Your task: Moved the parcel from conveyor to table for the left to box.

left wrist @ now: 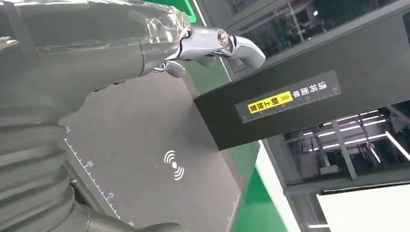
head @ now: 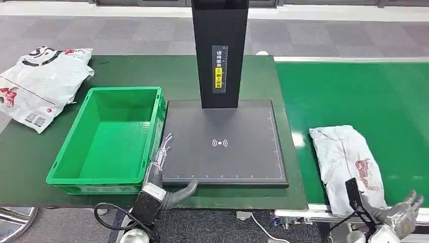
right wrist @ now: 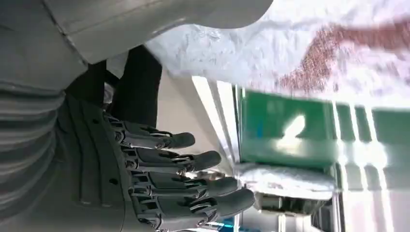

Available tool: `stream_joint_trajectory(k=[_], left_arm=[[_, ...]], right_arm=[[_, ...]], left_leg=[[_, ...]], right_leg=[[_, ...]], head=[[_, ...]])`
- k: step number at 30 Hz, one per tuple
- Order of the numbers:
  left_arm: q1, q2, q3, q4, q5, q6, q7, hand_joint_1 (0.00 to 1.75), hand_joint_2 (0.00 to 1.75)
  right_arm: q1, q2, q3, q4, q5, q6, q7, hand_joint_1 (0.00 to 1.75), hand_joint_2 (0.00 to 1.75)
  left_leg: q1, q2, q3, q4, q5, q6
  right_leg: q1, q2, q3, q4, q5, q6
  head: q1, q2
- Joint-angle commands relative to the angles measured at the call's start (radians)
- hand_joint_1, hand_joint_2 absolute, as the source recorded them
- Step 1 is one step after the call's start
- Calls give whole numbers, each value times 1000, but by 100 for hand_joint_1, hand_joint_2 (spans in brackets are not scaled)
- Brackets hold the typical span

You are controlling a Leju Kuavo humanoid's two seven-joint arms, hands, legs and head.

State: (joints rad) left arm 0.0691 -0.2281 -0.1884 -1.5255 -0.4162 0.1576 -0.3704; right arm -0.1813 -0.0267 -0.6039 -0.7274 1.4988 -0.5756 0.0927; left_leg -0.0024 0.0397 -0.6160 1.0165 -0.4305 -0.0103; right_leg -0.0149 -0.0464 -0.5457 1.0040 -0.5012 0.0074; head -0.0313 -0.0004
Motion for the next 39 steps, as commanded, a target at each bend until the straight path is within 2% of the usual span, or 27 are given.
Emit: stream_joint_trajectory(k=[1,5,6,7,8,10,12,16,27,29,30,31,39], left_arm=[[-19,22,-13,29,2,1,10,0,175],[-35,22,-11,46,1,3,12,0,175],[-39,23,-9,50,1,3,13,0,175],[-42,25,-4,54,1,4,12,0,175],[-43,26,4,59,1,5,13,0,175],[-50,26,19,71,3,8,8,0,175],[-55,23,30,78,2,5,0,0,175],[-55,18,38,72,-3,-1,-7,0,175],[-54,17,38,70,-4,-1,-7,0,175],[-55,17,36,71,-7,-6,-8,0,175],[-56,17,36,71,-9,-9,-8,0,175],[-56,16,35,70,-10,-9,-8,0,175],[-48,13,37,53,-14,-10,-7,0,175]], right_arm=[[-74,-5,-36,188,-1,-2,-17,0,175],[-82,11,-29,179,-53,14,-69,0,175],[-89,26,-47,158,-130,48,-136,0,175],[-100,54,-92,115,-317,158,-297,0,175],[-99,69,-106,69,-478,286,-416,0,175],[-78,90,-67,-31,-690,484,-525,0,175],[-36,109,10,-154,-828,590,-547,0,175],[27,136,102,-338,-1014,732,-558,0,175],[41,135,112,-361,-1027,737,-552,0,175],[55,140,128,-403,-1085,773,-569,0,175],[70,150,134,-450,-1114,788,-560,10,175],[76,153,137,-468,-1126,796,-558,175,175],[164,196,171,-696,-1210,816,-547,175,175]], left_leg=[[1,-1,2,-1,0,-1],[2,-2,2,-2,1,-1],[1,-1,1,-1,1,-1],[2,-2,2,-2,1,-1],[1,0,1,-1,0,-1],[2,0,2,-2,1,-1],[1,2,1,-1,0,-1],[0,0,0,-1,1,0],[1,-1,1,-1,1,0],[1,-1,1,-1,1,0],[1,-2,1,-2,2,0],[0,-1,0,-1,1,0],[1,-2,0,-1,0,0]], right_leg=[[1,4,1,-2,1,-1],[1,6,2,-3,2,-1],[1,5,1,-2,1,-1],[2,6,2,-3,2,-1],[1,5,1,-1,1,-1],[1,9,1,-3,2,-2],[1,8,0,-1,2,-1],[0,4,0,0,1,-1],[0,4,1,-1,1,0],[0,4,1,-1,1,-1],[1,6,1,-2,2,-1],[0,4,0,0,1,0],[1,3,1,-1,0,-1]], head=[[0,0],[0,0],[0,0],[0,0],[0,0],[0,0],[0,0],[0,0],[0,0],[0,0],[0,0],[0,0],[0,0]])
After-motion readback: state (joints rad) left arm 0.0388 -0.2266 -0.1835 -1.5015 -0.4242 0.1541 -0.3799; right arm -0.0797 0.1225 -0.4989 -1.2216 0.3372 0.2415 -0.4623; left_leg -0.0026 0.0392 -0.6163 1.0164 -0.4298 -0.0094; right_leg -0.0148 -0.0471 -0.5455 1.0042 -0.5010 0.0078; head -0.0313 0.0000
